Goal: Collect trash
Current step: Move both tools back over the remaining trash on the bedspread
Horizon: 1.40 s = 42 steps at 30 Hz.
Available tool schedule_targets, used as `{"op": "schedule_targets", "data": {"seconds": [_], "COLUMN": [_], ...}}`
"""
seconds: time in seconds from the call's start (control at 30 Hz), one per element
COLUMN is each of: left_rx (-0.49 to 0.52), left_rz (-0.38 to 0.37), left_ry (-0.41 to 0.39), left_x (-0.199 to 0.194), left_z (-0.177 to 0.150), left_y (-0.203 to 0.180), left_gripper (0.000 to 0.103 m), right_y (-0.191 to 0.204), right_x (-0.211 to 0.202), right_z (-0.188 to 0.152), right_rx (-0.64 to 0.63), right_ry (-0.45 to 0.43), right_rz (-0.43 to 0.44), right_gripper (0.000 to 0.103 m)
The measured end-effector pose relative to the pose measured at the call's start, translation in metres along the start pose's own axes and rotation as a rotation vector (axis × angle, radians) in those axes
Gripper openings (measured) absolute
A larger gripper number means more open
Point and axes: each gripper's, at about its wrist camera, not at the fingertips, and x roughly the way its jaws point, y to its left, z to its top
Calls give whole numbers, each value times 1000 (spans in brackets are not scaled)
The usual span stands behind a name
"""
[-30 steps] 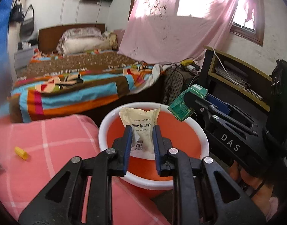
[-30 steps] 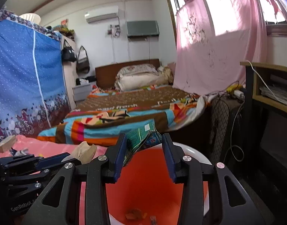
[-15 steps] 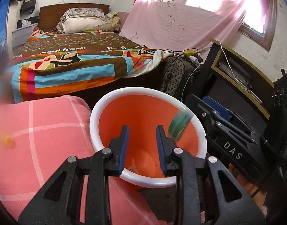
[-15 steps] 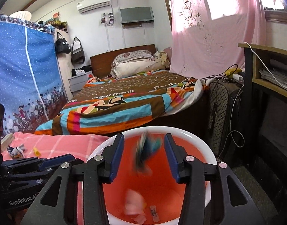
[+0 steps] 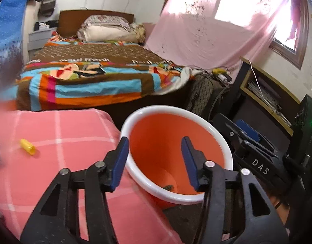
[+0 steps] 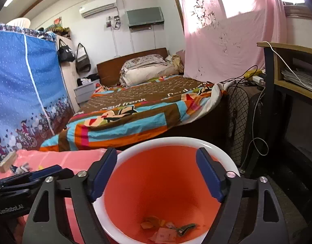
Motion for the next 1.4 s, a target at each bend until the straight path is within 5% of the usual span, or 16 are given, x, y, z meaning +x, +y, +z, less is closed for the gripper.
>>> {"op": "schedule_targets", "data": {"seconds": [0.1, 0.2, 0.27, 0.37, 0.9, 1.4], "left_rx": [-5, -18, -29, -41, -79, -141], "left_rz": [32, 82, 127, 218, 457, 653], "left_ry": [-47, -111, -166, -271, -499, -645], "left_x": [-13, -30, -43, -66, -164, -234], "left_z": [1, 2, 1, -4, -36, -74], "left_y": [7, 16, 24, 38, 96, 144], "left_gripper": [69, 88, 103, 103, 103, 103], "right_y": [6, 14, 21, 33, 113, 183], "right_x": [-3, -9, -15, -20, -55, -66], "right_z": [2, 4, 5, 6, -1, -26], "right_rx": [4, 3, -1, -8, -92, -218], "right_ry": [-32, -81, -122, -168, -406, -470], "right_rz": [22, 49, 76, 107, 313, 480], "right_gripper": [90, 103, 103, 103, 103, 103]}}
